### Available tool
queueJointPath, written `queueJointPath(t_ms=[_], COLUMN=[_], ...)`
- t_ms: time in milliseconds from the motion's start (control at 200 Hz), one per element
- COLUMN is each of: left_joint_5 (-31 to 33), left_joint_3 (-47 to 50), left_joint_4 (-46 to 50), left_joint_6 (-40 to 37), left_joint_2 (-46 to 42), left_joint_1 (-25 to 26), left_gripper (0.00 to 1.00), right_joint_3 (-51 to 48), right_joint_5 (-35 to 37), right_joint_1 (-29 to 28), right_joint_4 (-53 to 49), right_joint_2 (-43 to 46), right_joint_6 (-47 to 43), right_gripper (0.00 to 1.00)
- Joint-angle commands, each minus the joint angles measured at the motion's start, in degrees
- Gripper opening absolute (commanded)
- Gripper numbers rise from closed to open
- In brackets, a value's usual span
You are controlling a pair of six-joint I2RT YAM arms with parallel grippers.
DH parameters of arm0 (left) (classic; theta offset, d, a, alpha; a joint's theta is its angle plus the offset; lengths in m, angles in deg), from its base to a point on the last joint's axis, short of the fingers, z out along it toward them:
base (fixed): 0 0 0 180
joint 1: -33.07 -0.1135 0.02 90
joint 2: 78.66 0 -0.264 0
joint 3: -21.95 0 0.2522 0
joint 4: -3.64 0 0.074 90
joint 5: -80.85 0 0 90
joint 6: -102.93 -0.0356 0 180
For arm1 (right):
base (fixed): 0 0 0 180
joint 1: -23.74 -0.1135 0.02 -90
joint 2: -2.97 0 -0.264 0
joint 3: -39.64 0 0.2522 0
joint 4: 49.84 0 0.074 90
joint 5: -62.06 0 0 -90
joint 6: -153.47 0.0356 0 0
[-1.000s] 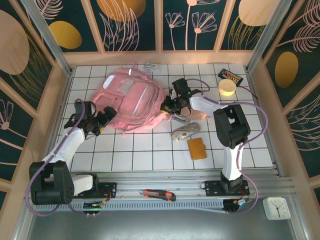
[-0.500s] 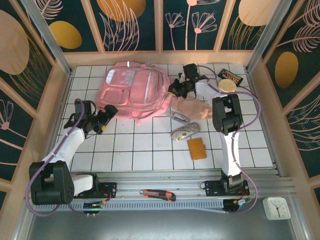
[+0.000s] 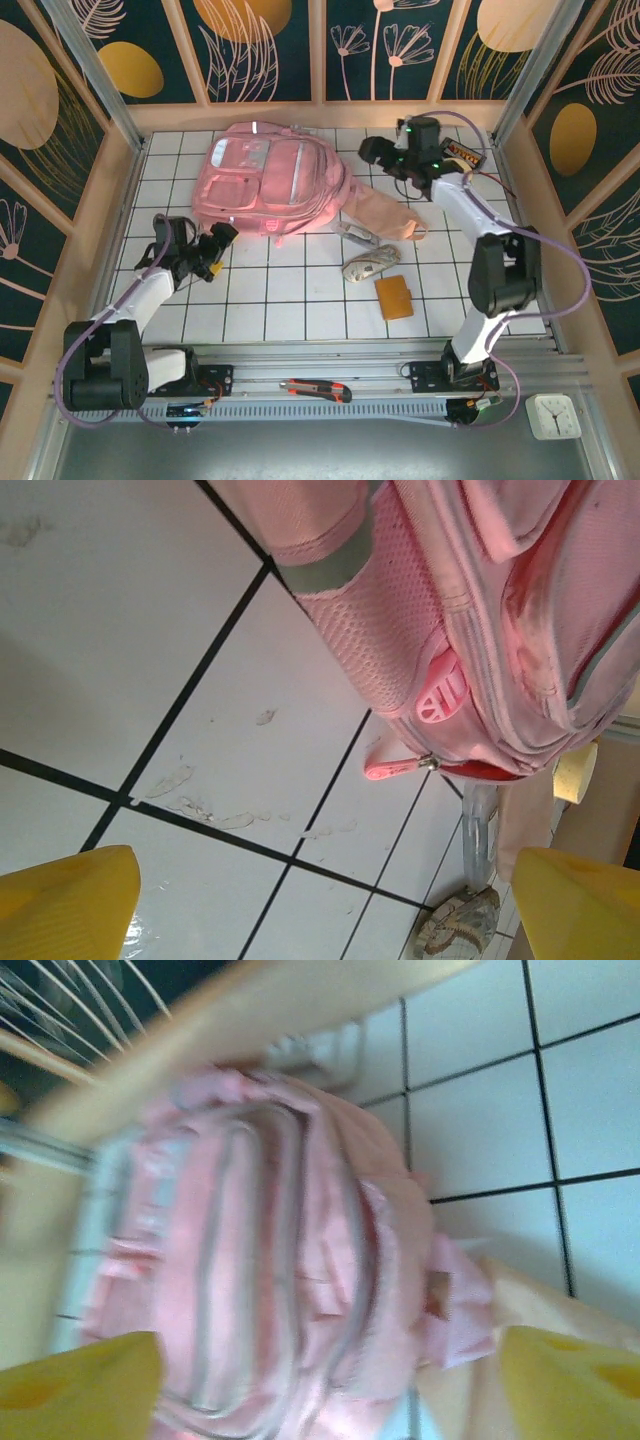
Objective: Pack the student bag
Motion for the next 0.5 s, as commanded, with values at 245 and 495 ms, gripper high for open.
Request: queueJointPath(t_ms=[245, 495], left_joint_5=[-2.29, -1.34], left_joint_3=[-0.33, -1.59], left_joint_4=[-19.96, -25.40], left_joint_6=[8.86, 10.63], left_joint_2=[11.36, 18.50], left_joint_1=[-0.29, -0.28], left_gripper=[0.87, 0.77], right_joint_3=[-0.30, 1.43], right_joint_5=[4.41, 4.66], right_joint_1=[-16.44, -22.61], right_joint_4=[-10.72, -10.85], right_joint_2=[-3.30, -6.11], right_joint_6=[-6.13, -3.61], right_gripper=[0.62, 0.57])
